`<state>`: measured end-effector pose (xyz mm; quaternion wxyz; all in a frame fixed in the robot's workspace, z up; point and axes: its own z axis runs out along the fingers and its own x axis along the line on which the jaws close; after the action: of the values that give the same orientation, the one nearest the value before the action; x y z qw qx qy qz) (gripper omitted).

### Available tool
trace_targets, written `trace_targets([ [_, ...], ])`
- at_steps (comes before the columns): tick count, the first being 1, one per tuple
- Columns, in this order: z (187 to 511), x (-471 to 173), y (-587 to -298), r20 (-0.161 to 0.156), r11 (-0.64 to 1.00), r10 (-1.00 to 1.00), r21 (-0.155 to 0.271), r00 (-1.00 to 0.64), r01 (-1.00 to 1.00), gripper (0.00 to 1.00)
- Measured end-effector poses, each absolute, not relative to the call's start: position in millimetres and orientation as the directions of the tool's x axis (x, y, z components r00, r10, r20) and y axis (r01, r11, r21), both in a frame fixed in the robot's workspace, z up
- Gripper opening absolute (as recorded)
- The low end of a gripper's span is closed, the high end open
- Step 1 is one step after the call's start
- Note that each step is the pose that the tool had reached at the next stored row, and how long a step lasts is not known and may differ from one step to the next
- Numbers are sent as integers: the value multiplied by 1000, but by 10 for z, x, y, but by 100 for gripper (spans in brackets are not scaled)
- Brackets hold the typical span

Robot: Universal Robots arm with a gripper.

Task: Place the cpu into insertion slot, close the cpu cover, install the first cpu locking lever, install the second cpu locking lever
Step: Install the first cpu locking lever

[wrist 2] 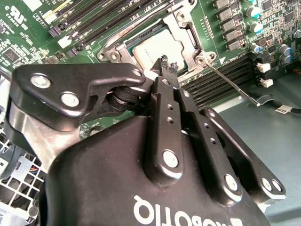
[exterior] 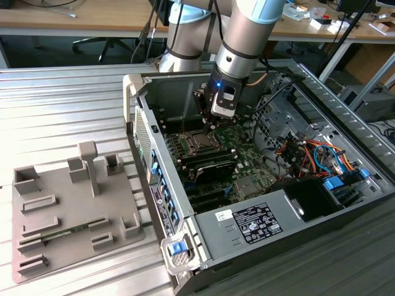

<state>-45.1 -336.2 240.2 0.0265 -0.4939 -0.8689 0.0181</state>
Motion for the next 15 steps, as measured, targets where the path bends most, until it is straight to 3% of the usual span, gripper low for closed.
trace_targets([
  [15, 2402, -451, -3362, 28, 580, 815, -58, -579, 813, 11],
])
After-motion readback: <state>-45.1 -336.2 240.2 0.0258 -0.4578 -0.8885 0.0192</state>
